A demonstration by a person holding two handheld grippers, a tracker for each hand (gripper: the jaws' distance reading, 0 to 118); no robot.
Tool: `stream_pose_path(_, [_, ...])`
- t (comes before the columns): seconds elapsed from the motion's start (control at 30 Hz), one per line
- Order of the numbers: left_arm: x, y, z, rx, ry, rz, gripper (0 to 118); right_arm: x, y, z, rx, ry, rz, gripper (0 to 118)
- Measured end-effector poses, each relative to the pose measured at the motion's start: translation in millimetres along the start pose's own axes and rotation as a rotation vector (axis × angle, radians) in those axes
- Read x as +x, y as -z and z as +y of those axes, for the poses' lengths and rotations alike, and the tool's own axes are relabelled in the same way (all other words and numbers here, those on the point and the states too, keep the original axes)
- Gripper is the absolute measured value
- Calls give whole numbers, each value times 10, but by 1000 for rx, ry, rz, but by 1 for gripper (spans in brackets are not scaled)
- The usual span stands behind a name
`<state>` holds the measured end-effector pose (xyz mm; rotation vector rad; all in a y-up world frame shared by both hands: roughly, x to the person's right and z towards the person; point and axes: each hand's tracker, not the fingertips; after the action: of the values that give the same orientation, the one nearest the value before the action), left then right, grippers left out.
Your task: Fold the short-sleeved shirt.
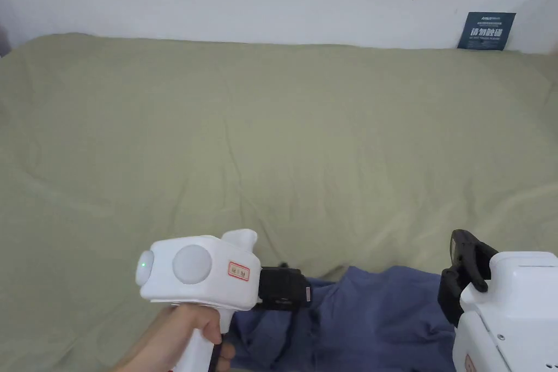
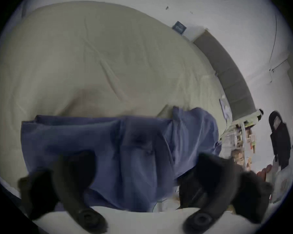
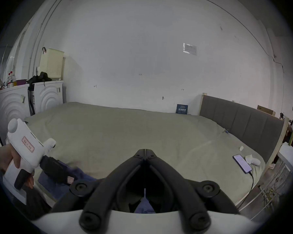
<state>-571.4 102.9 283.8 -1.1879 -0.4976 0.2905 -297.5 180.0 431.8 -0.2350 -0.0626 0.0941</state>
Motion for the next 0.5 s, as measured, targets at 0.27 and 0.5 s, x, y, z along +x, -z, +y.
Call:
stream_pose_path(0.27, [-368, -709, -78, 185, -32, -33, 58, -6, -44, -38, -21, 25, 26, 0])
stream_pose_path(0.5, [-506, -84, -147, 22, -78, -90, 0, -59, -30, -83, -44, 36, 47, 0])
